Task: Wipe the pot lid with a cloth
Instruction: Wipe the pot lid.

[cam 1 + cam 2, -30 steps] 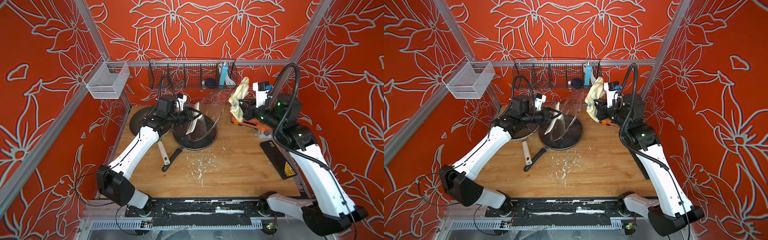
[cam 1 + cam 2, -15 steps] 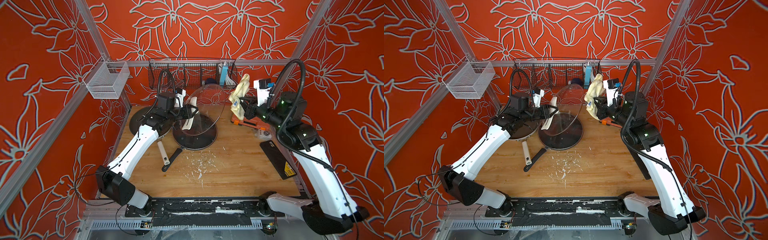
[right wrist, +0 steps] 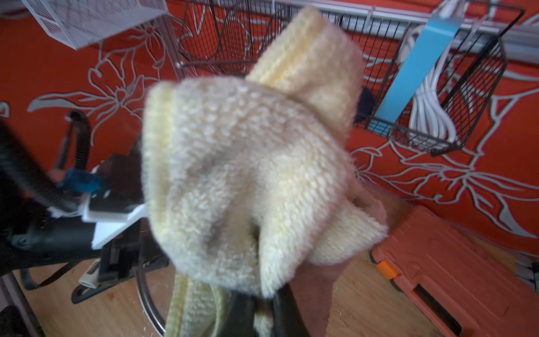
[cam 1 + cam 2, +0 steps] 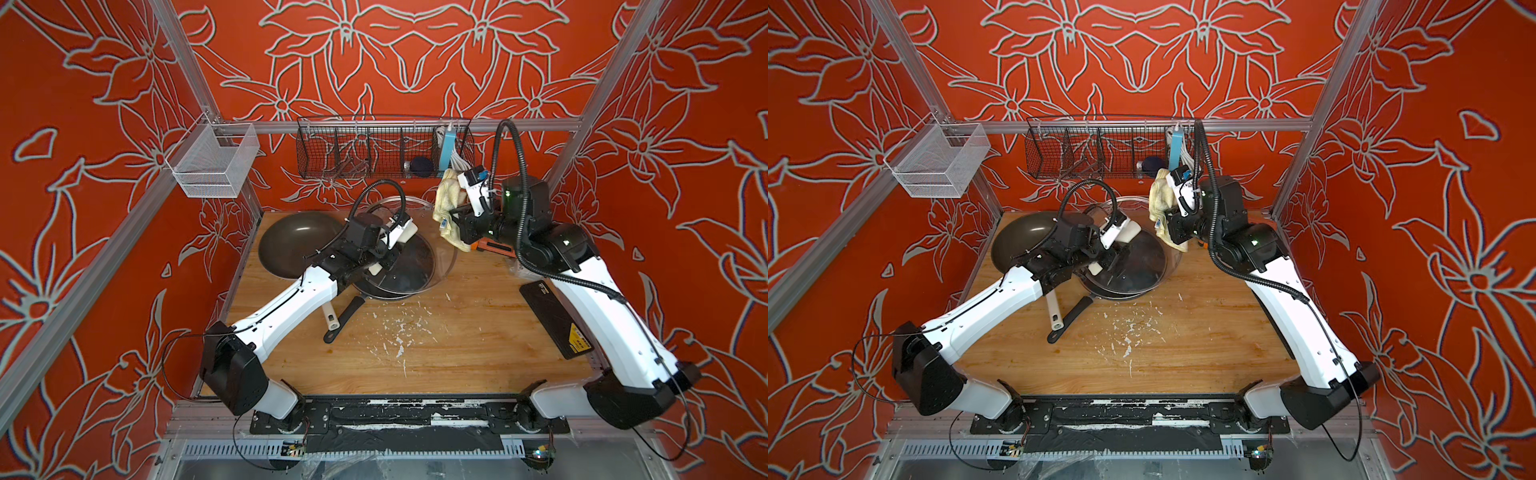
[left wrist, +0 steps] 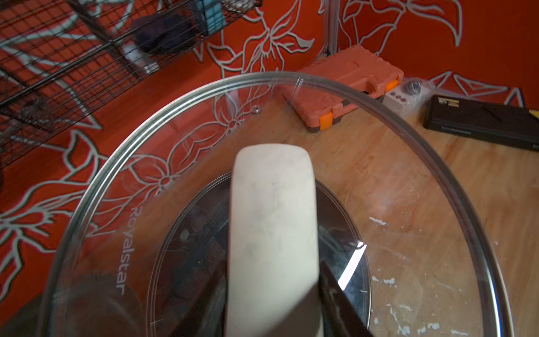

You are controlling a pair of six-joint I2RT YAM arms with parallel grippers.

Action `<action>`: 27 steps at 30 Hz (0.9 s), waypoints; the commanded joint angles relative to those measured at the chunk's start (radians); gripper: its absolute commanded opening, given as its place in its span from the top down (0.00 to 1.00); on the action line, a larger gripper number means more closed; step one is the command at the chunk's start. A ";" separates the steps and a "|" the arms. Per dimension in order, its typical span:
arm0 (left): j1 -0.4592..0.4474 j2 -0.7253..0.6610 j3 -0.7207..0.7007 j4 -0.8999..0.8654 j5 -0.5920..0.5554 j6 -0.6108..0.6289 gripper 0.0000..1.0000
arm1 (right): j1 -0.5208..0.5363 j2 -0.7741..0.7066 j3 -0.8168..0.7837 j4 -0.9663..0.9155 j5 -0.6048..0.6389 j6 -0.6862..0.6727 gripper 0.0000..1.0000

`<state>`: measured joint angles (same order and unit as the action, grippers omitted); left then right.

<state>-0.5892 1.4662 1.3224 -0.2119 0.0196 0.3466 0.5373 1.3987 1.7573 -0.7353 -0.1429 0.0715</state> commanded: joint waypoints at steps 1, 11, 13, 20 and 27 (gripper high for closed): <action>-0.020 -0.126 0.051 0.348 -0.064 0.107 1.00 | 0.008 0.005 0.002 -0.057 0.088 0.035 1.00; -0.037 -0.138 0.006 0.404 -0.048 0.047 1.00 | 0.006 0.037 -0.042 -0.058 0.042 0.142 1.00; -0.037 -0.138 -0.004 0.421 -0.059 0.032 1.00 | 0.006 0.030 -0.041 -0.062 0.051 0.154 1.00; -0.037 -0.147 -0.063 0.579 -0.091 -0.002 1.00 | -0.017 0.050 -0.031 -0.152 0.076 0.191 1.00; -0.037 -0.161 -0.100 0.639 -0.066 -0.002 1.00 | -0.019 0.097 0.020 -0.242 0.078 0.198 1.00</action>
<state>-0.6273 1.4101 1.1599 0.0921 -0.0505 0.3504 0.5213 1.4754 1.7374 -0.9142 -0.0856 0.2520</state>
